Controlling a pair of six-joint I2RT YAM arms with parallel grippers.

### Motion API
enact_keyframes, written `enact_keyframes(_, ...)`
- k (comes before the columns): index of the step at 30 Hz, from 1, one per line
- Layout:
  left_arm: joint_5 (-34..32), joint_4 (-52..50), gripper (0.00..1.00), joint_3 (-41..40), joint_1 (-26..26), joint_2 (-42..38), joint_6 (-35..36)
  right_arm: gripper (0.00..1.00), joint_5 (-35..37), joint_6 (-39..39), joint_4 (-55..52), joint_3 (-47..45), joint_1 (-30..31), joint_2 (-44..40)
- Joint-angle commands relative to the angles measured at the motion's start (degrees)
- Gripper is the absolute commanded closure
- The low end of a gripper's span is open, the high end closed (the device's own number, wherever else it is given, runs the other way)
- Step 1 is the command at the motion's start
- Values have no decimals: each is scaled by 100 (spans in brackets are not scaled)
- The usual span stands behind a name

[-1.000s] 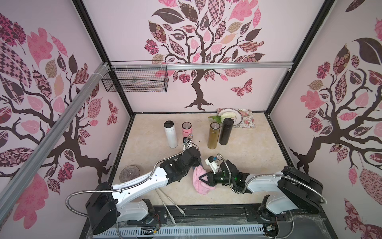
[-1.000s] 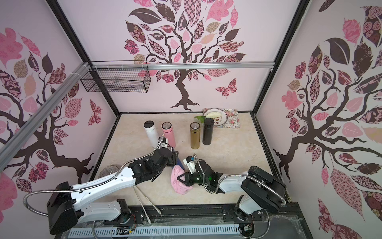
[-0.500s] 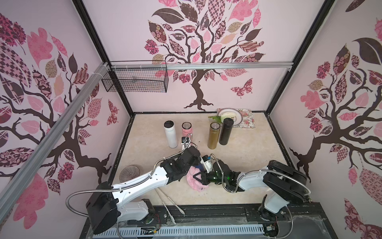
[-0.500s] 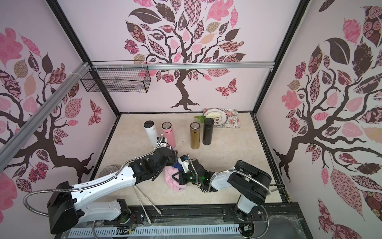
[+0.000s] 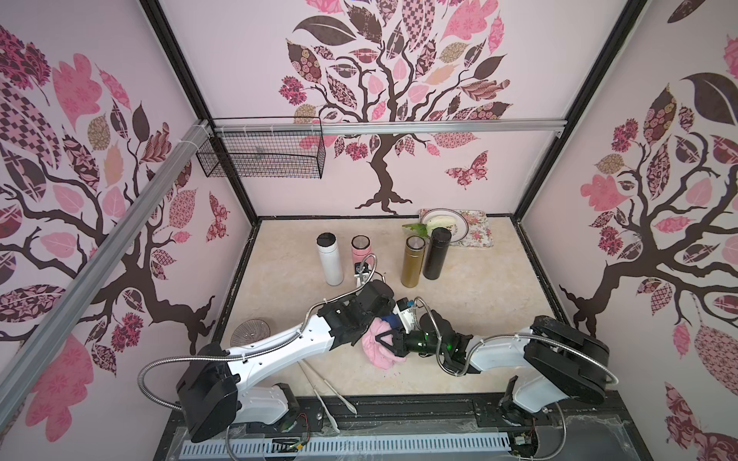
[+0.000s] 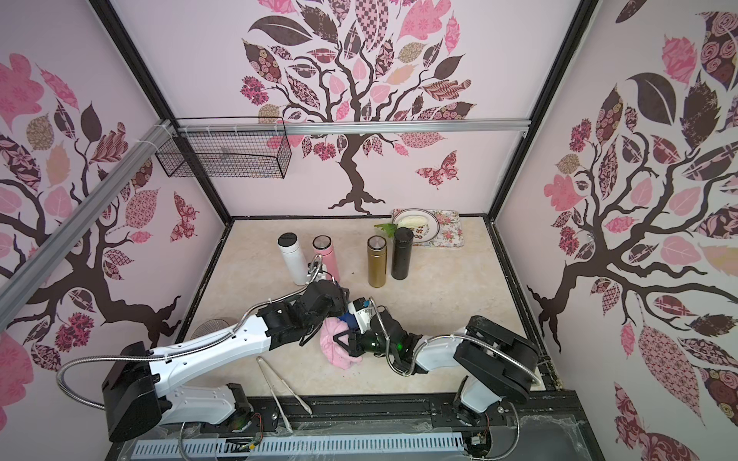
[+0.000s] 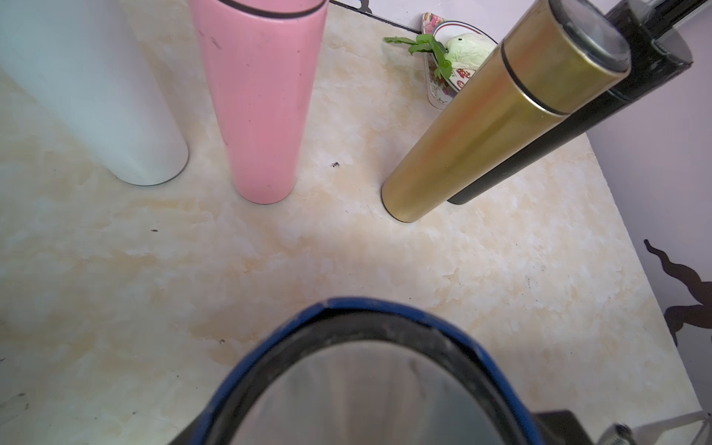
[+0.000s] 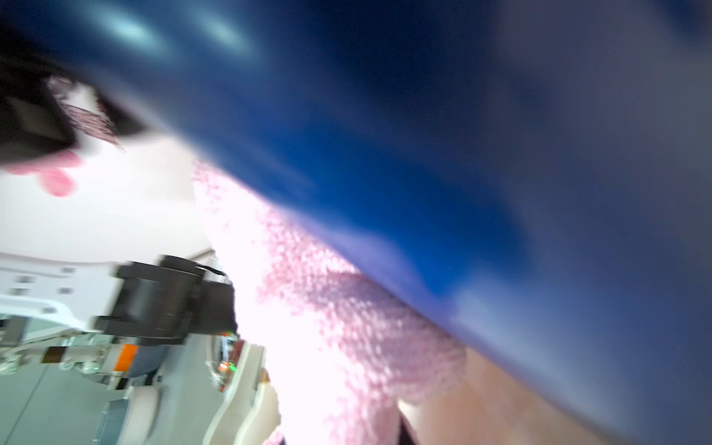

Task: Wipe the surface of the thermos
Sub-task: Wipe the dirt from the surface of the thermos.

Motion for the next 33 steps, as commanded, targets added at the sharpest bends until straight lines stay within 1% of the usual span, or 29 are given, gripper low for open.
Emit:
enact_keyframes(1, 150, 37, 100, 414, -41, 127, -181, 100, 455, -192, 77, 457, 22, -491)
enact_keyframes(5, 78, 35, 100, 372, -41, 71, -148, 100, 1524, -75, -1164, 833, 18, -716)
enact_keyframes(8, -2, -84, 100, 408, -41, 31, -61, 100, 2036, 98, -1368, 667, 20, -766)
enact_keyframes(10, -57, -162, 100, 411, -41, -1, -3, 100, 2192, 189, -1563, 543, 22, -760)
enact_keyframes(14, -78, -199, 100, 400, -41, -85, 119, 100, 2278, 360, -1858, 377, 17, -643)
enact_keyframes(19, -69, -258, 100, 409, -41, -140, 241, 100, 2353, 413, -2352, 403, 22, -544)
enact_keyframes(30, 211, -274, 100, 344, -41, -12, 385, 100, 1767, -138, -2131, 1151, 22, -1066)
enact_keyframes(33, 309, -274, 100, 310, -39, -77, 463, 100, 1816, -67, -2066, 1045, 17, -977)
